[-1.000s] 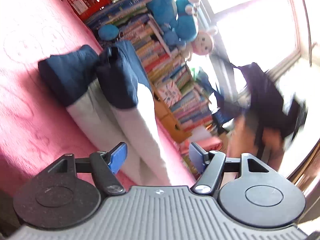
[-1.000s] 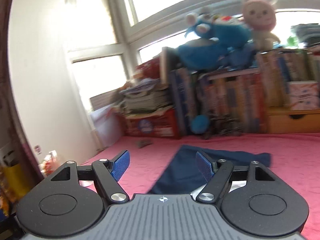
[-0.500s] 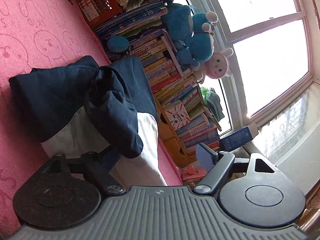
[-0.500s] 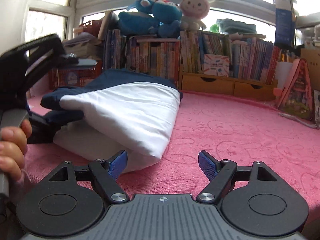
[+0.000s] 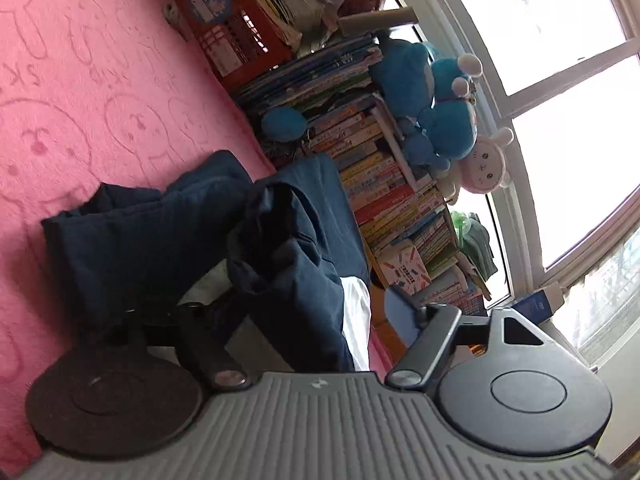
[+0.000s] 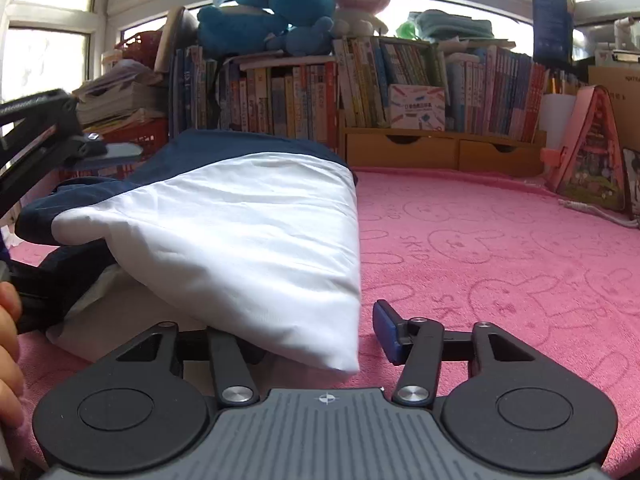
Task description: Fold clothes
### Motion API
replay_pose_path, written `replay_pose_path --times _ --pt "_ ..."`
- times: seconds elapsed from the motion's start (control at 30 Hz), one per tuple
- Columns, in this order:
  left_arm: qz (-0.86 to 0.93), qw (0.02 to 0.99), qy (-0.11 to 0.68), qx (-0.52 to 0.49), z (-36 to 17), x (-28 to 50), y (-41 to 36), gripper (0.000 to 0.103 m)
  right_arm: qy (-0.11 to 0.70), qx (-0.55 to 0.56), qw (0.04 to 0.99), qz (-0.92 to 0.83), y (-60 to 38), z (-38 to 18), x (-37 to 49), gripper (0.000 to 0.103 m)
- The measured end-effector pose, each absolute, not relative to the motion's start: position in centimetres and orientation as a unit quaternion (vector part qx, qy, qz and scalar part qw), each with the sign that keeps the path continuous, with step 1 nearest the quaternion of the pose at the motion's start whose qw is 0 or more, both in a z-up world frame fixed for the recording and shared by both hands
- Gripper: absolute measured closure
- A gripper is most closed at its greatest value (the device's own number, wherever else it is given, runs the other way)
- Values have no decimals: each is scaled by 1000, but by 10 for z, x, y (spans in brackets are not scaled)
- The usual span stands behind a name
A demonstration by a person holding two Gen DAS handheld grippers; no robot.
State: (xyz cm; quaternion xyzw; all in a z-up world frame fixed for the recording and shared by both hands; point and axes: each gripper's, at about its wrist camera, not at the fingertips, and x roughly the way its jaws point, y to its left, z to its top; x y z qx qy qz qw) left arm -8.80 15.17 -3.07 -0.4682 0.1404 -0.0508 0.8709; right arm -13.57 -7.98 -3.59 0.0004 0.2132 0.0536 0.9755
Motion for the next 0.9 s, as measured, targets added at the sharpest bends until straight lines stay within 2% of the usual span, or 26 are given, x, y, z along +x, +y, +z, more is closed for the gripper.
replay_pose_path --times 0.03,0.07,0.1,0.27,0.37,0.57,0.73,0.8,0.9 --pt "-49 871 145 -467 -31 -84 151 63 210 -6 976 50 -76 -36 -136 61" --pt "-48 871 149 -465 -32 -80 150 90 205 -12 977 46 -75 -36 -137 64" --pt "-46 876 138 -461 -29 -81 152 95 201 -17 979 45 -74 -37 -137 68" --pt "-35 930 56 -362 1 -107 160 97 139 -85 985 54 -63 -32 -153 71" --pt "-13 938 68 -339 -6 -111 170 96 96 -138 984 56 -49 -35 -162 71" --pt "12 925 121 -360 -41 -121 196 88 134 -118 981 77 -55 -45 -158 71" --pt "20 934 117 -337 -41 -132 199 82 140 -99 982 84 -60 -46 -158 71" --pt "35 938 114 -325 -40 -137 202 75 142 -92 982 87 -62 -46 -158 71" --pt "105 940 117 -303 -41 -147 215 75 140 -85 982 92 -64 -46 -158 73"
